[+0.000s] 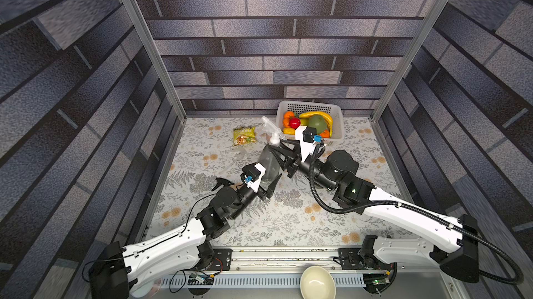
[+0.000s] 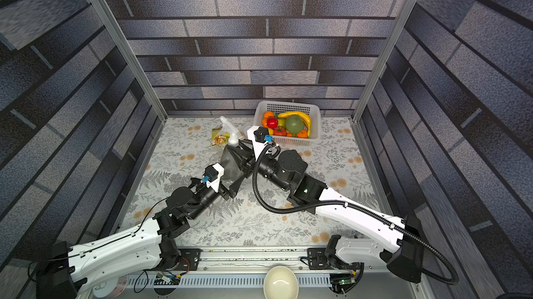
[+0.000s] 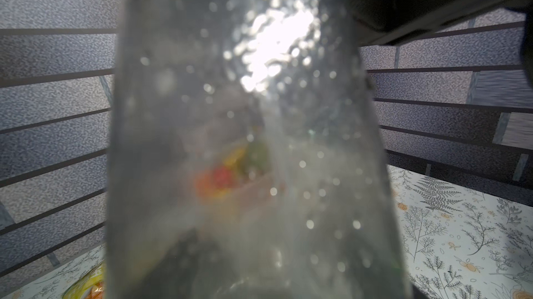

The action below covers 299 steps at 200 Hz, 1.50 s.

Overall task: Attach spray nozzles to spray bottles
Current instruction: Insert the spray nozzle into the spray bottle.

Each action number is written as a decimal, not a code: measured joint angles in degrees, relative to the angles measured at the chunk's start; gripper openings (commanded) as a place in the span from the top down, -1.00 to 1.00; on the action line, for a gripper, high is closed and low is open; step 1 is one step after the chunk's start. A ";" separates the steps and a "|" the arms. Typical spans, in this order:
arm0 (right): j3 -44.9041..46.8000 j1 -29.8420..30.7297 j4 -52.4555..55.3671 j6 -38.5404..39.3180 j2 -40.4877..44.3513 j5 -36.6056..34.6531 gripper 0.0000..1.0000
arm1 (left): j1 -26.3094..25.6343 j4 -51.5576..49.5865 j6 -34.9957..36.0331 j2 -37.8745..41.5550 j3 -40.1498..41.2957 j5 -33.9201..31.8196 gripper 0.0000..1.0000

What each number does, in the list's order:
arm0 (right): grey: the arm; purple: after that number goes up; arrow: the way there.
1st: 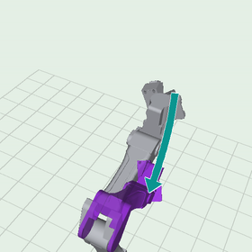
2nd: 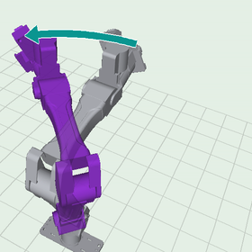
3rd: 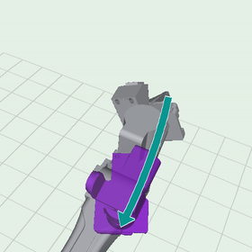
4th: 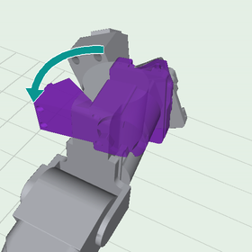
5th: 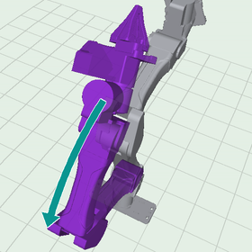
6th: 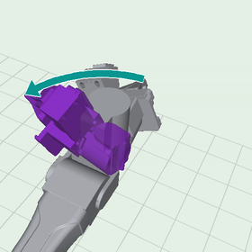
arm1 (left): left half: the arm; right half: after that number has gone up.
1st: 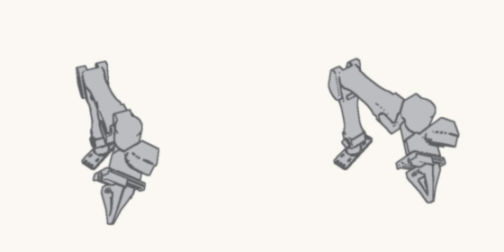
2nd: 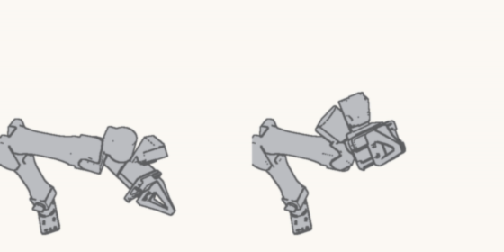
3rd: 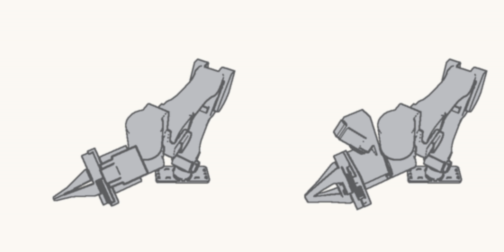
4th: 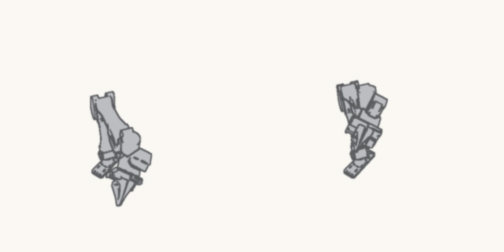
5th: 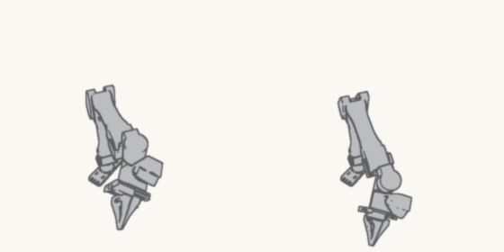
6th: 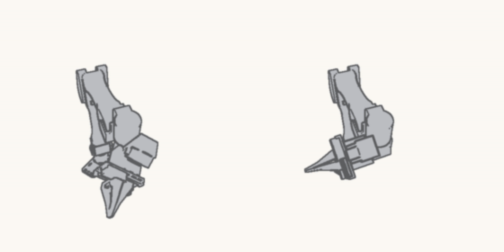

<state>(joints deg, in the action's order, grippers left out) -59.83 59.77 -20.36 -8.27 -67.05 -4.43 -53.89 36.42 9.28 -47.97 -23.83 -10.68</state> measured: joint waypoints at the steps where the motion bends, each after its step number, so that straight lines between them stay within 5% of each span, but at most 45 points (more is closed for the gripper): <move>1: 0.00 0.00 0.07 0.02 0.02 0.00 0.17 | -0.02 0.00 0.00 0.00 0.00 0.00 -0.42; 255: -4.50 0.28 19.21 1.99 4.42 0.44 -0.01 | 1.90 13.18 4.55 -4.66 -0.83 0.02 -0.35; 299: -6.58 -0.11 29.99 4.00 4.94 -2.10 -0.43 | 5.73 16.13 -0.76 -4.66 -0.83 3.67 -0.34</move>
<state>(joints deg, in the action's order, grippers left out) -66.41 59.66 9.63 -4.27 -62.11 -6.52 -48.16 52.56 8.51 -52.62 -24.67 -7.01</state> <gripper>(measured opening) 0.673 0.812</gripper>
